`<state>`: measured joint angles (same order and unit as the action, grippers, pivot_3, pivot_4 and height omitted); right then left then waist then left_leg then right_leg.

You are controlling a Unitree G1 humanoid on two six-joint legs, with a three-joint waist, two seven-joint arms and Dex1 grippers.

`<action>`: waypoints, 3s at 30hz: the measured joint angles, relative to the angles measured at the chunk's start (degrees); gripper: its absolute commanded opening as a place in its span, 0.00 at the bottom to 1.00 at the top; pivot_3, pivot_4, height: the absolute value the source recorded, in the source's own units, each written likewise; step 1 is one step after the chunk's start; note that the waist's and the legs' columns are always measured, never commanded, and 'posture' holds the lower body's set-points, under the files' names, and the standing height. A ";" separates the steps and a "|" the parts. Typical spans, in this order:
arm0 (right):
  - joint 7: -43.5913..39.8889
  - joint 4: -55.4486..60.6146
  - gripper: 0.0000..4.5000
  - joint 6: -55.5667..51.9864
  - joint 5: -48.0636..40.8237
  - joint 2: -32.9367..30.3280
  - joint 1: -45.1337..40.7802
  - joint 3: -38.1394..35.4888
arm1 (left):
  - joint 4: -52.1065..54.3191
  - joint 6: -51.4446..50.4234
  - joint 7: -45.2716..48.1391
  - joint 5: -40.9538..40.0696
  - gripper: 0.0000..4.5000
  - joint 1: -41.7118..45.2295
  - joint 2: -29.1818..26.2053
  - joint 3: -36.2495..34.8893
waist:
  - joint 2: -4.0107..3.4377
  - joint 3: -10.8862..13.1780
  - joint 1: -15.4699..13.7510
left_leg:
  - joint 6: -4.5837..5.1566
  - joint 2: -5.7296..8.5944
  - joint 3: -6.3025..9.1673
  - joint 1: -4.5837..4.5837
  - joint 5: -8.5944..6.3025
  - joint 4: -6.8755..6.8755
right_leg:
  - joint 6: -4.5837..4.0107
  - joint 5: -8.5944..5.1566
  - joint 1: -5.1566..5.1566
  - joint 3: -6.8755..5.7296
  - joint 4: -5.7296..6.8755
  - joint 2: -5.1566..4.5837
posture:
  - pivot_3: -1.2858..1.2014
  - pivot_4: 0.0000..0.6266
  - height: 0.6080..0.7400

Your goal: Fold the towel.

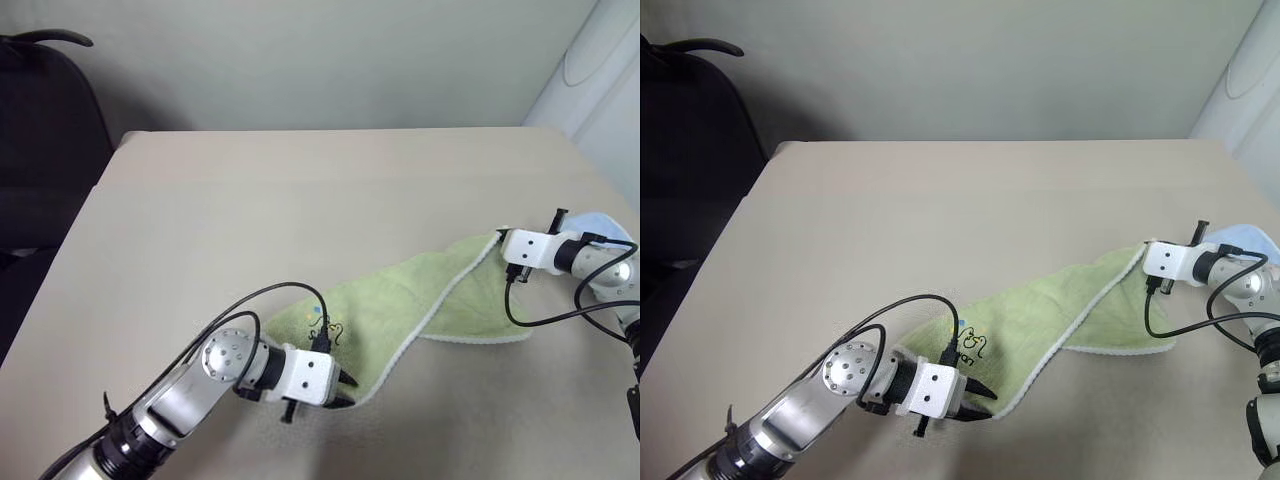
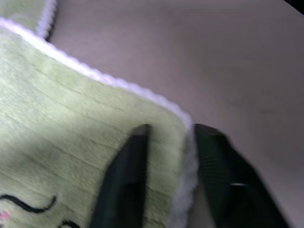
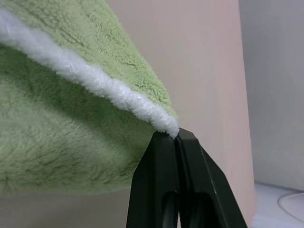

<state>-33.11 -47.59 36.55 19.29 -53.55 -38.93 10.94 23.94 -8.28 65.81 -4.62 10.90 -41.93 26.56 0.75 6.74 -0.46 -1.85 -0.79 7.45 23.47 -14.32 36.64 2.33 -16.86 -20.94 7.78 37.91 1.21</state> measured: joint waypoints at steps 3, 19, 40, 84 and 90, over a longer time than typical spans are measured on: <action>-0.01 0.17 0.00 -0.26 -0.01 0.00 0.00 -0.19 | 0.01 -0.03 0.00 -1.02 0.01 -0.34 0.22 -1.11 | 0.00 0.00 0.00 | 0.00 0.00 0.00 0.00 0.00 0.00 | 0.00 0.00 0.00 0.00 0.00 0.00 | 0.52 0.24 1.00; 0.09 0.10 0.00 -0.90 0.05 0.01 0.03 -0.38 | 3.51 -0.95 0.08 -3.33 0.54 -3.28 -2.20 -3.21 | 0.00 -0.01 -0.01 | 0.00 0.00 0.00 -0.01 0.00 0.01 | 0.00 0.00 0.01 -0.01 0.01 0.00 | 0.52 0.24 1.00; 0.64 1.82 0.00 -2.99 0.05 0.89 1.40 -0.74 | -1.37 5.83 1.40 6.83 0.26 1.55 -0.43 1.88 | -0.15 -0.09 -0.10 | 0.01 0.01 0.02 -0.04 0.00 0.04 | 0.00 0.00 0.08 -0.02 -0.01 -0.04 | 0.52 0.24 1.00; 7.72 -9.20 0.00 -5.82 -0.09 -0.55 -20.74 -5.18 | -38.82 -8.01 -34.93 -23.79 0.01 45.51 19.89 -40.46 | -0.15 -0.02 -0.13 | -0.59 0.03 -0.05 0.40 0.50 0.31 | 0.13 0.08 -0.35 0.01 0.03 -0.03 | 0.52 0.24 1.00; -3.13 -0.47 0.00 -5.74 -9.67 -3.58 -14.37 -9.58 | -31.08 -11.05 -30.93 -28.94 0.01 36.25 15.50 -42.95 | -0.17 0.00 -0.18 | -0.66 0.04 -0.05 0.59 0.57 0.28 | 0.13 0.08 -0.44 -0.06 0.00 -0.03 | 0.52 0.24 1.00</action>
<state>-36.25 -48.05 30.81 9.62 -57.14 -53.31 1.37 -7.13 -19.33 34.88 -33.57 47.14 -26.43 -16.39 0.59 6.74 -0.63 -2.51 -0.75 7.40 24.06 -13.75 36.92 2.47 -16.78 -21.38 7.72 37.90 1.18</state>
